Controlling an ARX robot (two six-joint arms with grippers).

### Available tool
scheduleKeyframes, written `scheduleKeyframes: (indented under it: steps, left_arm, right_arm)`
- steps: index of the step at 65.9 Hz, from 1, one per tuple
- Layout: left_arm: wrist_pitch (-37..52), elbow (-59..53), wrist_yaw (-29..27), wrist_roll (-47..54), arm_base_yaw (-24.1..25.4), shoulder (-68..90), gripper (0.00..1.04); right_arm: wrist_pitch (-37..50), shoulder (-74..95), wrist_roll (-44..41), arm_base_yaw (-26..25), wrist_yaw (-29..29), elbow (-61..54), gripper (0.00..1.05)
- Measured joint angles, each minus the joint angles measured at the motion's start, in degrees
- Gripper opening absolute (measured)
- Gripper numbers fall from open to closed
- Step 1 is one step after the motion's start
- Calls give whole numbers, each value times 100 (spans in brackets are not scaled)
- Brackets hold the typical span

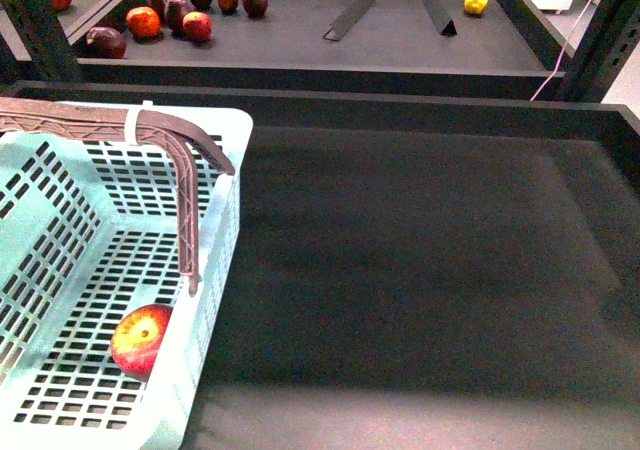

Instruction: Pick apple with right arm and hold basket with left

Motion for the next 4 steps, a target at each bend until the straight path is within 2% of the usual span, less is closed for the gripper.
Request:
scheduleKeyframes:
  steps: [4]
  left_arm:
    - [0,-2,0,0,0,0,98]
  right_arm:
    - [0,0,-2,0,0,0,96]
